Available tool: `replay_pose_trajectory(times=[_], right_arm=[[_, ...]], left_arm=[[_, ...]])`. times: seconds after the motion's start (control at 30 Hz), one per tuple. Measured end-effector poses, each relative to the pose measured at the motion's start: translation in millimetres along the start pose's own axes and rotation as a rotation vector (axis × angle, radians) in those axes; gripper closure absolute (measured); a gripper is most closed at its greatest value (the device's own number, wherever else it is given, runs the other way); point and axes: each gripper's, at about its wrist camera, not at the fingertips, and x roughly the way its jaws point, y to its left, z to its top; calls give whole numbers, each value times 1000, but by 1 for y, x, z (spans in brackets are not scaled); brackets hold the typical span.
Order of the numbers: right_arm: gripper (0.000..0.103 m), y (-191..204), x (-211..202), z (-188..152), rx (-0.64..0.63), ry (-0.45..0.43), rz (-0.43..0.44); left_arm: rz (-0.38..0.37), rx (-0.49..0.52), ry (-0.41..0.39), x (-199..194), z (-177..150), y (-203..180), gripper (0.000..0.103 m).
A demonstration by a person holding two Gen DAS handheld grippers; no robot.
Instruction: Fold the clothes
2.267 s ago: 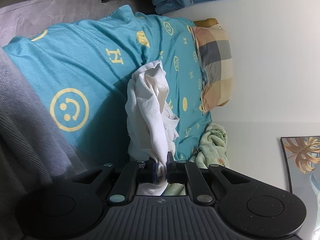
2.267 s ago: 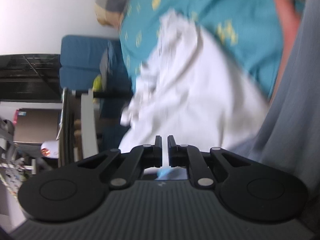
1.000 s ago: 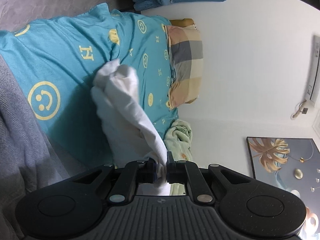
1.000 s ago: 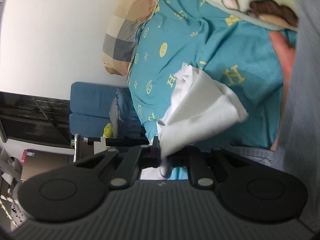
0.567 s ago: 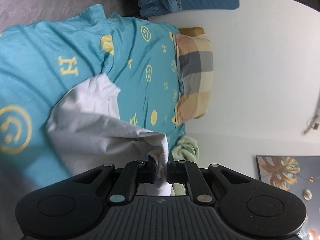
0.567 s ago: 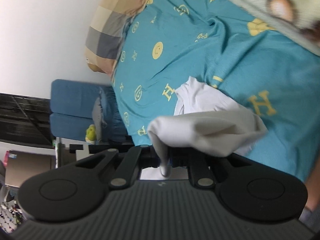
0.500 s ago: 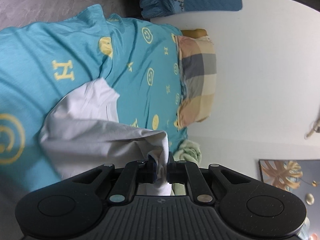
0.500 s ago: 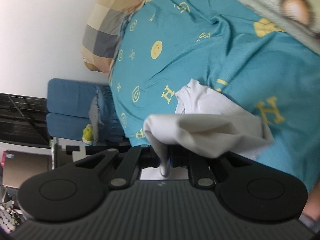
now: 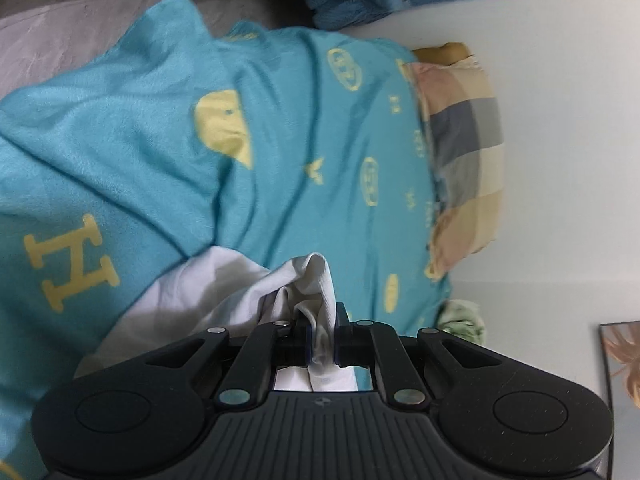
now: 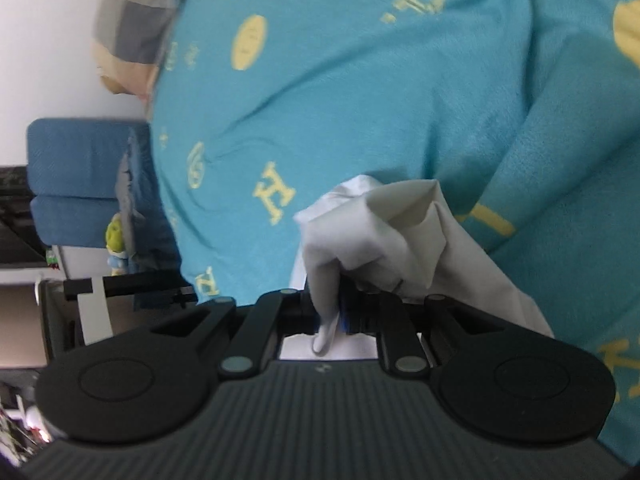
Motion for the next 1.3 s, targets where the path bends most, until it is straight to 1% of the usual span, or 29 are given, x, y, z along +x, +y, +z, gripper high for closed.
replay_pose_trajectory(times=[0.1,0.17,0.23,0.27,0.3,0.33,0.37,0.4,0.43,0.47,0.5,0.53,0.6,0.63,0.67,0.7,0.77,0.83,0.87,0.93,1.07,1.1,1.2,1.3], right_arm=[[88,-2,10,6,-8,27,-4],[87,-3,16,9,-14,45,-7],[83,-4,23,13,-19,63,-10],[78,-2,22,14,-56,64,-5],[68,2,19,12,-103,57,7],[59,5,16,11,-143,47,24],[41,8,12,8,-175,33,38],[27,12,8,4,-206,19,53],[22,17,3,0,-243,0,60],[21,21,-2,-4,-280,-19,67],[21,25,-7,-9,-331,-35,69],[21,29,-12,-13,-385,-53,71],[21,34,-22,-20,-485,-97,91],[21,36,-26,-24,-536,-125,97],[21,38,-28,-27,-596,-163,87],[21,40,-30,-31,-656,-202,75],[21,42,-27,-37,-793,-233,43],[21,45,-21,-38,-886,-267,-15],[21,47,-17,-37,-916,-290,-31],[21,46,-10,-31,-937,-312,-51],[22,41,8,-18,-956,-323,-102],[22,41,17,-17,-955,-309,-119],[21,30,37,-12,-957,-230,-154],[20,28,46,-17,-994,-238,-178]], left_arm=[[37,37,-10,15,7,6,93],[51,43,-6,19,9,9,93],[57,57,-3,21,10,9,93],[60,64,-2,22,11,9,93],[57,75,-3,20,9,8,92],[51,86,-1,18,7,8,88],[38,99,7,16,5,7,82],[35,116,11,13,2,6,80],[32,132,15,10,0,5,76],[30,151,18,7,-2,3,71],[35,190,11,2,-6,-2,67],[41,232,3,-2,-10,-7,58],[83,369,-34,-10,-18,-22,49],[108,450,-61,-14,-25,-30,39],[133,530,-87,-17,-32,-37,33],[152,594,-111,-18,-38,-42,32],[195,704,-134,-14,-49,-52,31],[233,795,-147,-8,-58,-59,31],[250,834,-149,-5,-62,-61,31],[285,908,-152,2,-69,-66,31],[356,976,-135,15,-75,-64,31],[374,987,-127,20,-75,-62,31],[400,1010,-110,32,-75,-58,32],[410,1025,-107,36,-75,-56,32]])
